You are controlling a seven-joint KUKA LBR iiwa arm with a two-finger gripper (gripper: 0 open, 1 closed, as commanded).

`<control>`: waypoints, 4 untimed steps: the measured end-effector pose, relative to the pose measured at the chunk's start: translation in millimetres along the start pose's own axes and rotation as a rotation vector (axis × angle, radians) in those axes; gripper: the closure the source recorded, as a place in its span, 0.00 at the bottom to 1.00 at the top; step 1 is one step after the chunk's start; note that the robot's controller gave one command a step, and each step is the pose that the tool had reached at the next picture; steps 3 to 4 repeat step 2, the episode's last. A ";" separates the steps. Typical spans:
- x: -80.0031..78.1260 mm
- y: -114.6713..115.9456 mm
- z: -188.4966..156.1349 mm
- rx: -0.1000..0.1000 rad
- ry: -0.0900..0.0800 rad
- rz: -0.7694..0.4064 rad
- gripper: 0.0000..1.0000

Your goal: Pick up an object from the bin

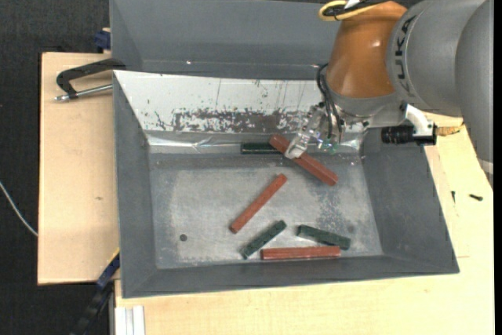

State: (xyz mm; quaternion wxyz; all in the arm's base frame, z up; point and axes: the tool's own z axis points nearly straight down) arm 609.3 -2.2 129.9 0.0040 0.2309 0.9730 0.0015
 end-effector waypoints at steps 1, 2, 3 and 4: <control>1.4 -0.6 29.5 0.004 0.007 0.000 1.00; -2.3 2.0 -52.3 -0.002 -0.003 -0.002 1.00; -2.3 2.0 -52.3 -0.002 -0.003 -0.002 1.00; -2.3 2.0 -52.3 -0.002 -0.003 -0.002 1.00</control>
Offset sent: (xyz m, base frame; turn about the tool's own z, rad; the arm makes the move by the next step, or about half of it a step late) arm 0.0001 -0.0002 0.0469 0.0000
